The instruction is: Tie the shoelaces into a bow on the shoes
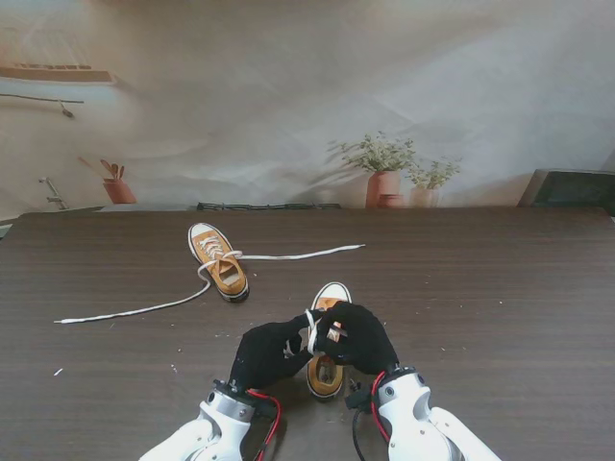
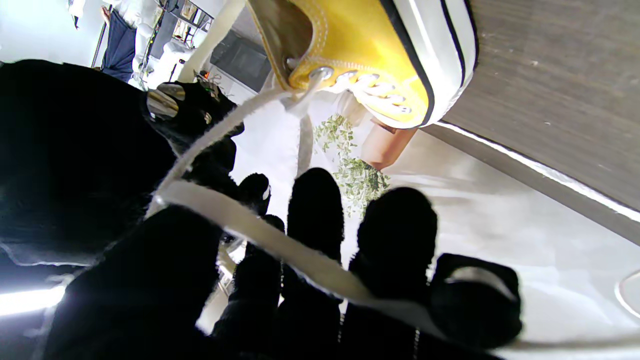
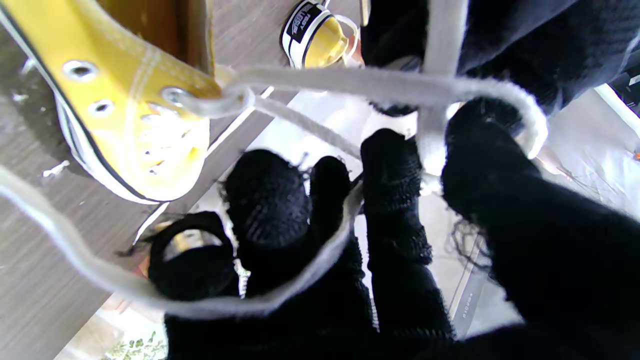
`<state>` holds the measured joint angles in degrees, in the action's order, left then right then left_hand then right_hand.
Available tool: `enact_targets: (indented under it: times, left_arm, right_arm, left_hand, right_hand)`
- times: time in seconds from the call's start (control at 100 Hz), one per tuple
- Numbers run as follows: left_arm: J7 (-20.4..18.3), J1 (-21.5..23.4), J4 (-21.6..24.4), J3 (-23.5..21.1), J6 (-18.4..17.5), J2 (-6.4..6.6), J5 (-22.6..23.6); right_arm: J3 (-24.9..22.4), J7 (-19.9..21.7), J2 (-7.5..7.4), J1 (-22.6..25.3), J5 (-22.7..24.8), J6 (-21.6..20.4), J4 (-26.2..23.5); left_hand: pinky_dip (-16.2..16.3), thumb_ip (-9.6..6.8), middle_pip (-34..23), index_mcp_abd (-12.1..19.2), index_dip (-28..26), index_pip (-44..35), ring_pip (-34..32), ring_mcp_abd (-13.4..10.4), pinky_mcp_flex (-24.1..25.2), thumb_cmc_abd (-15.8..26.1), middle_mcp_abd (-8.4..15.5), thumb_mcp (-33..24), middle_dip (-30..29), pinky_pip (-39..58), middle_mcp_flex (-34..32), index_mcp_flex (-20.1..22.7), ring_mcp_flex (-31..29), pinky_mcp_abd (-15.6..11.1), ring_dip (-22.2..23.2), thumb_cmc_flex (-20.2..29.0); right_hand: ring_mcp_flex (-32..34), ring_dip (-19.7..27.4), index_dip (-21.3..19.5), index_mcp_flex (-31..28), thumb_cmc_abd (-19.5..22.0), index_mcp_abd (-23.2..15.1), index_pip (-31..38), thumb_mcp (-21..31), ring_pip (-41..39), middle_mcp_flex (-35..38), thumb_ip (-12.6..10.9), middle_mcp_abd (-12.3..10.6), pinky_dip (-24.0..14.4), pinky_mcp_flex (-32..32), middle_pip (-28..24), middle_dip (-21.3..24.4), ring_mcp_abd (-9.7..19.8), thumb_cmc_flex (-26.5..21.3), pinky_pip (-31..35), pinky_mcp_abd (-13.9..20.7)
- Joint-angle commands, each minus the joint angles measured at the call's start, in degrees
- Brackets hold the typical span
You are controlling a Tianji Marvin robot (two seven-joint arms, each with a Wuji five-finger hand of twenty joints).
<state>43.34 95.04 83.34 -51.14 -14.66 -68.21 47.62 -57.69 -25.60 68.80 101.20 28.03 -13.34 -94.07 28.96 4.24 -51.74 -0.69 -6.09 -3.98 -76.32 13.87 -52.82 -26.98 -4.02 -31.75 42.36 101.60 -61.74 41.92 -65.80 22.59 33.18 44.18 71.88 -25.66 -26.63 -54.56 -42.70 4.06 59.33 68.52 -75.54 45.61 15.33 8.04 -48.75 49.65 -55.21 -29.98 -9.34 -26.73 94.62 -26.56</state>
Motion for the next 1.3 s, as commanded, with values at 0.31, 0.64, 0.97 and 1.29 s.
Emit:
enact_targets:
  times: [0.31,0.64,0.97,1.29]
  left_arm:
    - [-1.9,-0.5,1.2,0.3,0.1,0.39,0.9]
    - [-1.7,-0.9,1.4,1.0,-0.1,0.31,1.1]
    - [-1.2,-0.5,1.1,0.8,0.5,0.11,0.7]
    - [-2.9,0.7,2.2,-0.4,-0.4,0.41,0.1]
  right_arm:
    - [0.7,1.6,-0.08,-0.3,-0.3,0.1,0.0]
    - [2.5,1.4,0.06,-1.2,0.1,2.3,0.3]
    - [0.4,0.7,0.17,1.3,-1.0,0.8,-2.4]
    - [-0.7,0.0,0.07,2.6,0.0,1.5,-3.8]
  left_hand:
    - [1.3,-0.13,0.3,5.3,1.3,0.6,-1.0,-1.1,-1.8,0.1,0.6,-1.4,-1.1,1.8,0.1,-0.5,-0.5,1.0,0.4,-2.0]
    - [1.1,-0.12,0.2,5.5,1.3,0.5,-1.1,-1.4,-2.2,0.2,0.7,-1.3,-1.1,1.9,-0.1,-0.2,-0.8,0.6,0.2,-2.1]
    - [0.9,-0.12,1.5,5.9,1.3,0.6,-0.6,-1.2,-0.8,0.3,0.4,-1.0,-1.4,1.4,2.0,-0.5,0.8,0.7,0.1,-2.1]
    - [11.9,-0.18,16.4,8.0,1.4,0.9,9.7,2.2,17.4,2.0,-1.4,5.0,-7.7,-9.8,17.2,-3.1,15.7,2.9,3.1,-3.1]
  right_hand:
    - [0.2,0.1,1.2,-4.0,-0.4,-0.8,-11.2,-3.8,0.6,0.5,-1.5,0.3,-0.6,-0.7,2.3,0.5,-0.8,4.5,0.1,-0.8]
    - [0.7,0.1,-1.5,-0.3,-4.2,-1.7,4.5,2.0,0.6,0.1,1.9,-0.8,0.7,0.5,1.5,0.8,1.7,-6.8,0.1,1.8]
    - [-1.0,-0.8,-9.2,4.3,-5.9,1.0,9.6,8.4,0.1,-4.5,-0.1,-0.1,0.7,-0.7,-2.8,1.2,2.7,-6.3,0.9,3.2]
    - [0.1,-0.5,-9.4,1.6,-11.5,0.4,11.3,14.6,0.6,-2.0,-2.5,0.4,1.2,0.0,-3.2,1.5,2.0,-4.9,0.6,2.0]
